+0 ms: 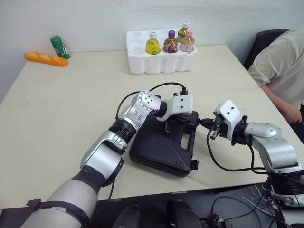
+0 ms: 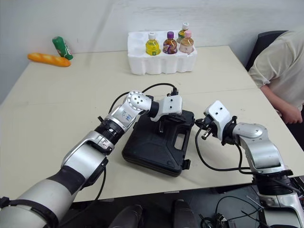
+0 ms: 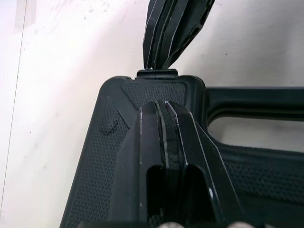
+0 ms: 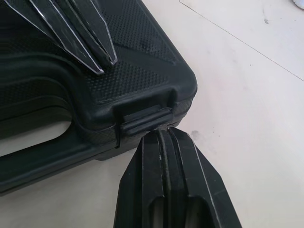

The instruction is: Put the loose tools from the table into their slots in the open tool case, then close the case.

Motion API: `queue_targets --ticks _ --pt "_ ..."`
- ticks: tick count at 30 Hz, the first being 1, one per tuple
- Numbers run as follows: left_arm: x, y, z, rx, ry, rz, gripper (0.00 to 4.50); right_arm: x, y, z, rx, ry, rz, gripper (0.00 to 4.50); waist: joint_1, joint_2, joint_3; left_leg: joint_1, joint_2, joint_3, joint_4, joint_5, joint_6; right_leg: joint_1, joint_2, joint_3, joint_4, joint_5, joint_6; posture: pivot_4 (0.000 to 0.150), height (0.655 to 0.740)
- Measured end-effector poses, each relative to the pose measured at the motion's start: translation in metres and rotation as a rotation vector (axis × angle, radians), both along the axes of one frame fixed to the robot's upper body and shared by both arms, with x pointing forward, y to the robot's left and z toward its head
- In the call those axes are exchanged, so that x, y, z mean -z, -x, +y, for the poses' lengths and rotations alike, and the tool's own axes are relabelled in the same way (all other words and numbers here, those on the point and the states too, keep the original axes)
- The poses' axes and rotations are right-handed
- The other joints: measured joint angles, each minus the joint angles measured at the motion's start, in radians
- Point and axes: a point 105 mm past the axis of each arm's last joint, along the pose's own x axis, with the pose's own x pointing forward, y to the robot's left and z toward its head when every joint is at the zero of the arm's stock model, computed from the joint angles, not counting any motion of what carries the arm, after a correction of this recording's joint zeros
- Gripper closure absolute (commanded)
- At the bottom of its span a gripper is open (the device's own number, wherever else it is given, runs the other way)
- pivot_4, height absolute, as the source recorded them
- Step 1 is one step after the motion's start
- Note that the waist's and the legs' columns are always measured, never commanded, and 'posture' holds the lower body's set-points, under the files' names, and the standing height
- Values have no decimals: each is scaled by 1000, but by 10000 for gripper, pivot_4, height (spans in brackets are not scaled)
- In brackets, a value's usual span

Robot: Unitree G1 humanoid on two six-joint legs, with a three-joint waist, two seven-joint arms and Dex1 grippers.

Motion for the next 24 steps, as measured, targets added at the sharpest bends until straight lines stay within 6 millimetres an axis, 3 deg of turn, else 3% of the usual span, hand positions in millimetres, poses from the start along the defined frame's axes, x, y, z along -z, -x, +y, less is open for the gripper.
queue_targets --ticks 12,24 --pt "1 -1 -2 -13 12 8 44743 0 -1 2 6 -12 13 45000 -1 0 0 0 1 0 0 0 0 0 1 0 0 0 0 1500 7374" --pt "1 -3 0 -27 11 6 44743 1 -3 16 3 -68 34 45000 -23 -1 -1 1 3 0 -1 -1 -2 0 2 0 0 0 -1 1500 7374"
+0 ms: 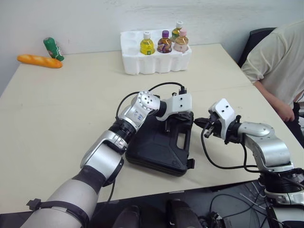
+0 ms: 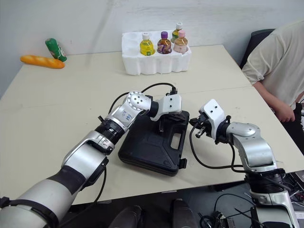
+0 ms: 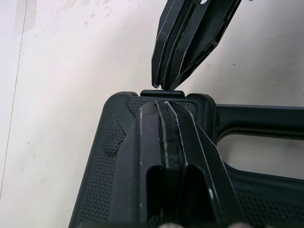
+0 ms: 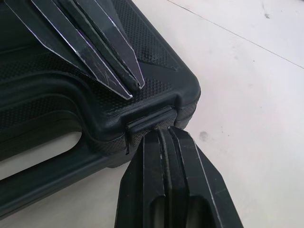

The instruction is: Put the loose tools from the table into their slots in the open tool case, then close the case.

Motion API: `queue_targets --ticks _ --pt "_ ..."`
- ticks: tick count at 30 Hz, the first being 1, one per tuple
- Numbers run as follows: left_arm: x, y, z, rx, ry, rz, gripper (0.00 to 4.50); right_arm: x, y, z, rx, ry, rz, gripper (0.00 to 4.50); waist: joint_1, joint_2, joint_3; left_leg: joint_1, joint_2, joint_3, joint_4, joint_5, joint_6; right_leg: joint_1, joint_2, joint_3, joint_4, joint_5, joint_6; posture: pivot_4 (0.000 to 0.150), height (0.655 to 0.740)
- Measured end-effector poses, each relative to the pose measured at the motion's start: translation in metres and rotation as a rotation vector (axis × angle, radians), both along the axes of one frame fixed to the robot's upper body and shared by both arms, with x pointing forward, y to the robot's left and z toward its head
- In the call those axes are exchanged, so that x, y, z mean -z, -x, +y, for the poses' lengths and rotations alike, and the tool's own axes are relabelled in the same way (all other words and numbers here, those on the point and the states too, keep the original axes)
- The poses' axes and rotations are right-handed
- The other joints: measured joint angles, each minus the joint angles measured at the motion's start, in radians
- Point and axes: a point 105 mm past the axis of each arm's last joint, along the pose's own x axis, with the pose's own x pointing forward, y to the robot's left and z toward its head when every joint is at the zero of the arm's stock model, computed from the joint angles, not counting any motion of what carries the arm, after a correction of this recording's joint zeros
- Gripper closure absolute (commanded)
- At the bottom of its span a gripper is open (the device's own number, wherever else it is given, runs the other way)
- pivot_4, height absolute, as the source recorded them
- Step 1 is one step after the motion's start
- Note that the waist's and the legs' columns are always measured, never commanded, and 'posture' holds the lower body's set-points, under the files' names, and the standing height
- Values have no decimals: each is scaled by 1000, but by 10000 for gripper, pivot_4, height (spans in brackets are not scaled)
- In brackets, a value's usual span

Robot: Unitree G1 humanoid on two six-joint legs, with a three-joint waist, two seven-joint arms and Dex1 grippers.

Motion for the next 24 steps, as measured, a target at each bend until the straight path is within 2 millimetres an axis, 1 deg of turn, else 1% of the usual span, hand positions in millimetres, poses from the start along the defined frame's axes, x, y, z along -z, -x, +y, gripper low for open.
queue_targets --ticks 3,6,7,10,12,14,16,19,20,22,24 --pt "0 -1 1 -5 2 3 44743 -1 1 -1 0 12 -4 45000 1 0 0 0 0 0 0 0 0 0 0 0 0 0 0 1500 7374" --pt "-1 0 2 -13 18 26 44743 -4 7 -1 -23 34 -23 45000 0 0 0 0 0 0 0 0 0 0 0 0 0 0 0 1500 7374" --pt "-3 1 3 -12 28 42 44743 -5 10 -1 -33 37 -26 45000 0 0 0 -1 0 0 -1 0 0 -1 0 0 0 0 0 1500 7374" --pt "-6 14 16 40 72 152 44743 0 29 -8 -60 63 -5 45000 5 1 1 -6 0 0 -1 0 -1 -7 0 0 0 0 0 1500 7374" --pt "-6 25 27 93 75 176 44743 4 43 -18 -55 98 13 45000 9 3 2 -9 0 0 0 0 -1 -9 -1 0 1 0 0 1500 7374" --pt "-10 42 36 158 71 195 44743 4 59 -22 -69 106 28 45000 12 4 3 -14 0 0 2 0 -1 -13 -1 0 1 0 0 1500 7374" --pt "-19 71 42 274 84 258 44743 5 79 -19 -103 87 66 45000 18 4 3 -18 0 -1 3 0 -1 -17 -1 0 2 0 0 1500 7374" --pt "-26 107 46 406 73 337 44743 15 106 -12 -159 74 150 45000 28 5 3 -17 0 -1 3 1 -1 -16 -1 0 2 0 -1 1500 7374" --pt "-23 117 50 432 44 354 44743 20 119 -8 -193 74 195 45000 31 5 3 -16 0 -1 3 1 -1 -15 -1 0 2 0 -1 1500 7374" --pt "-8 124 57 427 -4 386 44743 29 136 -2 -231 58 260 45000 32 5 4 -12 0 -2 3 1 -1 -9 -1 -1 0 0 -1 1500 7374" --pt "9 125 58 400 -50 400 44743 32 142 2 -235 44 279 45000 32 5 5 -7 -1 -2 2 -1 3 -3 -2 0 -2 0 0 1500 7374"
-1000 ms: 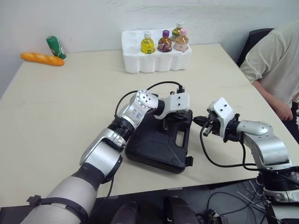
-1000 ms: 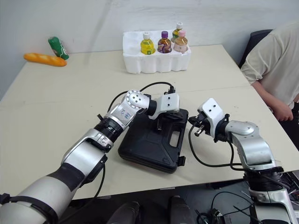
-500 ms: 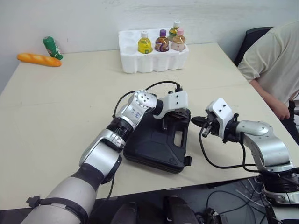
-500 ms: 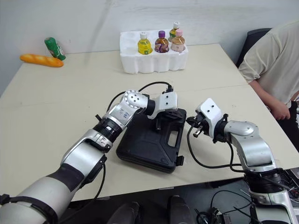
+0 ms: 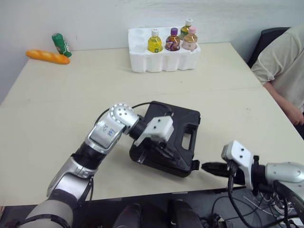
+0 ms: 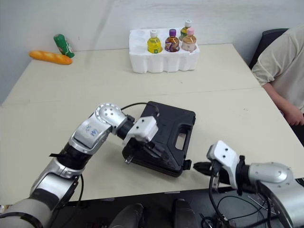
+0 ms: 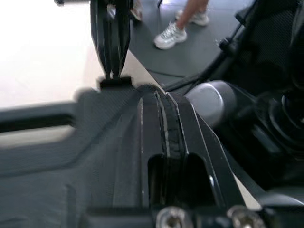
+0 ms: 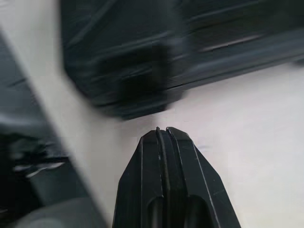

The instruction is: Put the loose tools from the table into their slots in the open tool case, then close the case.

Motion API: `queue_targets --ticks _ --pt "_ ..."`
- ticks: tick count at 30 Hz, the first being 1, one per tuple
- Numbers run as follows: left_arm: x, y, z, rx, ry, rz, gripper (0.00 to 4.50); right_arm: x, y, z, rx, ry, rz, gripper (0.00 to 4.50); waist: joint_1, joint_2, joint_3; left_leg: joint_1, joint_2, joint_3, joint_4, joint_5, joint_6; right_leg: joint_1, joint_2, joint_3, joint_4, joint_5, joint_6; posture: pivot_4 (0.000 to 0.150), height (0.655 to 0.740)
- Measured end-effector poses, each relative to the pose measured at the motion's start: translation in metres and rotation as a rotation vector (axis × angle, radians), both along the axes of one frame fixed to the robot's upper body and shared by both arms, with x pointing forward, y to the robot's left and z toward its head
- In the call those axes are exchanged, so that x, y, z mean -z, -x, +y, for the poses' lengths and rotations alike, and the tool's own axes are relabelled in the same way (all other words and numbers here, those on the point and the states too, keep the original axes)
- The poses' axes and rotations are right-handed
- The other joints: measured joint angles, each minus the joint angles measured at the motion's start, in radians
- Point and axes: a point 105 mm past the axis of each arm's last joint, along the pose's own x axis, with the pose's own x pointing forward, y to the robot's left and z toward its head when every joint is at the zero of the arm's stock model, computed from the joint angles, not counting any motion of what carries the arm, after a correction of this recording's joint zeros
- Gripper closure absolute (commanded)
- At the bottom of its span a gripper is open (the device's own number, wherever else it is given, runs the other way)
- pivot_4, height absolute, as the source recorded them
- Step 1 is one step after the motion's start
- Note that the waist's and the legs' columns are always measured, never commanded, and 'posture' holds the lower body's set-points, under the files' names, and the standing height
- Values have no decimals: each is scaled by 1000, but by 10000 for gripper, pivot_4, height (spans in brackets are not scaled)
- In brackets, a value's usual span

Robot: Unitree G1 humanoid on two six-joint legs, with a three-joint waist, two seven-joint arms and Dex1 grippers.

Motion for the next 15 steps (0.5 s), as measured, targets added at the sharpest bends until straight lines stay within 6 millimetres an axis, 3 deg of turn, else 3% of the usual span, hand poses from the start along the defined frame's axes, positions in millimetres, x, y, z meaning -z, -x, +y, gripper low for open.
queue_targets --ticks 2,15 --pt "7 0 -5 -7 -15 -22 44743 0 0 2 7 -4 -3 45000 2 0 0 0 0 0 0 -1 2 1 0 0 -2 0 1 1500 7374" --pt "2 -16 -18 -73 -18 -115 44743 5 -5 5 20 -8 -2 45000 19 0 0 0 0 0 0 0 0 1 0 0 -2 1 1 1500 7374"
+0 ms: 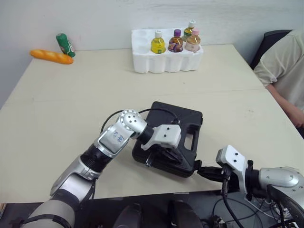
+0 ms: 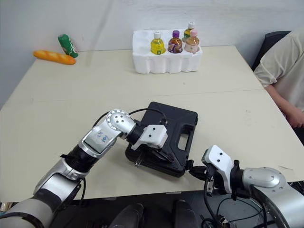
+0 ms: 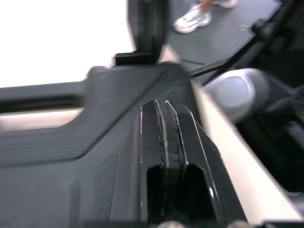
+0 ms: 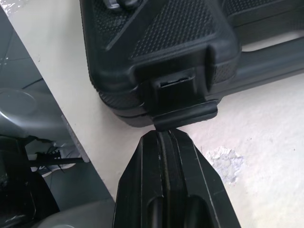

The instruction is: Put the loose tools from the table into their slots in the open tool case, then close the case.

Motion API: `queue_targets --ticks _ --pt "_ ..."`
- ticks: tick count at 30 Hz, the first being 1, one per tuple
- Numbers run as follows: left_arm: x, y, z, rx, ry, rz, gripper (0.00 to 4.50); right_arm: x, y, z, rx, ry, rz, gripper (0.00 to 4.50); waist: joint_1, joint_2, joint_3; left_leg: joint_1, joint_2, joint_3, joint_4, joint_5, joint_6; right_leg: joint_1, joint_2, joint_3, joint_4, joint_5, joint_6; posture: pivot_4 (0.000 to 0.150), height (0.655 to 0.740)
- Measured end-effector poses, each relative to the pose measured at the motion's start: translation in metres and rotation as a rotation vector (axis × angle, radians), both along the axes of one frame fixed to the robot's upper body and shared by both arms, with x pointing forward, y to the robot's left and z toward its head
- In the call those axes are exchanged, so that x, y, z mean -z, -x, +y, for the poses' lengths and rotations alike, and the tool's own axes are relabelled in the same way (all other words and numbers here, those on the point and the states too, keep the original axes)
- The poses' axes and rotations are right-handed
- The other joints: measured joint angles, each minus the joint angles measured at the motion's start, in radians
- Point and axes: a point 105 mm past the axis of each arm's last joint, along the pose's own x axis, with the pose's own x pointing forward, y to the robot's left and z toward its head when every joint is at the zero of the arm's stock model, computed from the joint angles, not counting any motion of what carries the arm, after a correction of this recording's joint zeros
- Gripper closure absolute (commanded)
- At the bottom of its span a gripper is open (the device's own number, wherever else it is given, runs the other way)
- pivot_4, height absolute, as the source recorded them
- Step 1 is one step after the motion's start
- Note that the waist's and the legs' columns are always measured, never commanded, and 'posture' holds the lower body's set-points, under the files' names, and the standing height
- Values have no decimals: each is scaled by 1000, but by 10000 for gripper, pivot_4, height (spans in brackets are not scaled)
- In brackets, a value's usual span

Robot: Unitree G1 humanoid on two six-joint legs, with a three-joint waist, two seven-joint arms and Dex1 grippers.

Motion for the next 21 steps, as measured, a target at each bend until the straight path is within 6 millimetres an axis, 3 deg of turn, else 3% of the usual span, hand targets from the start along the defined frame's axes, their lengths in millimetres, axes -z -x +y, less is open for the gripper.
queue_targets --ticks 9,12,21 --pt "6 0 -11 7 -7 -43 44743 -1 -4 0 -1 -5 -17 45000 5 0 0 1 0 0 0 0 0 2 0 0 -1 0 0 1500 7374" --pt "9 1 -16 44 -5 -112 44743 -2 -5 1 -3 -4 -23 45000 5 0 0 8 1 -1 -1 -1 1 10 0 -1 -4 0 0 1500 7374" --pt "10 -1 -17 68 -10 -138 44743 -3 -8 3 10 -27 -16 45000 4 -3 -3 12 1 -2 -2 -3 4 15 0 -2 -7 0 1 1500 7374"
